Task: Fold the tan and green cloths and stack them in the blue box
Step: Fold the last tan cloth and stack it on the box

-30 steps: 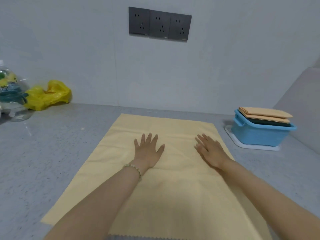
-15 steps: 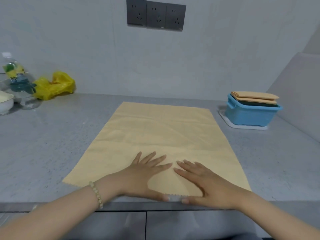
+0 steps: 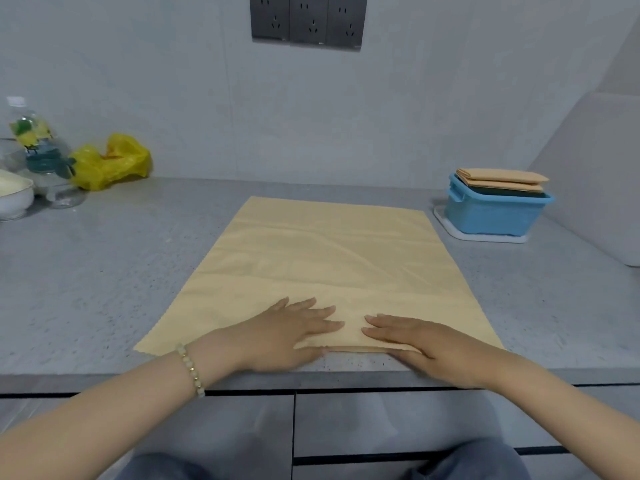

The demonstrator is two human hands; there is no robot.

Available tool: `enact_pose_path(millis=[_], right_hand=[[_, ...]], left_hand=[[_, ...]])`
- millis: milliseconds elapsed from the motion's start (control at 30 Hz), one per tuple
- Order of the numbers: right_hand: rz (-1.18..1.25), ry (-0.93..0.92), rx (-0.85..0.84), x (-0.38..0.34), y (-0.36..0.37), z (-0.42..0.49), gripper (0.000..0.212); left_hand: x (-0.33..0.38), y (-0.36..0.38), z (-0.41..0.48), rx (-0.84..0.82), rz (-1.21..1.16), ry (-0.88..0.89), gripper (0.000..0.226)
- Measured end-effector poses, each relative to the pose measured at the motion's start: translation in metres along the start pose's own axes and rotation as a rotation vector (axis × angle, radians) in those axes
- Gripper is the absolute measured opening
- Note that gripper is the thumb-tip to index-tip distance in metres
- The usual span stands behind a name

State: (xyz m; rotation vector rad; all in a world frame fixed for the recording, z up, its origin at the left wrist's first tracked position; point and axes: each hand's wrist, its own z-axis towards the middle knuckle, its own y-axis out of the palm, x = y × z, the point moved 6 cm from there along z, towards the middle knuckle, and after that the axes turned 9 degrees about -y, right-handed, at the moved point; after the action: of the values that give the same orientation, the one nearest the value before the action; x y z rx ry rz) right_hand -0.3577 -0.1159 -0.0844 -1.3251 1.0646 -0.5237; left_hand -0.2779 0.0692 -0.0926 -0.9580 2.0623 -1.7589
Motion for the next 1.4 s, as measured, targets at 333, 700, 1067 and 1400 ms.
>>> enact_pose_path(millis=[333, 700, 1067, 1400], right_hand=[[0.389, 0.129, -0.251, 0.032, -0.061, 0.004, 0.041], [0.053, 0.333, 0.169, 0.132, -0.107, 0.080, 0.041], [0.270, 0.381, 0.480, 0.176, -0.086, 0.101, 0.006], [0.239, 0.373, 0.448, 0.178, -0.086, 0.108, 0.013]], left_hand=[[-0.036, -0.071, -0.001, -0.234, -0.317, -0.054, 0.042], [-0.101, -0.114, 0.102, 0.274, -0.086, -0.250, 0.027], [-0.158, -0.080, 0.121, 0.535, -0.450, -0.385, 0.007], [-0.167, -0.074, 0.121, 0.471, -0.520, -0.394, 0.020]])
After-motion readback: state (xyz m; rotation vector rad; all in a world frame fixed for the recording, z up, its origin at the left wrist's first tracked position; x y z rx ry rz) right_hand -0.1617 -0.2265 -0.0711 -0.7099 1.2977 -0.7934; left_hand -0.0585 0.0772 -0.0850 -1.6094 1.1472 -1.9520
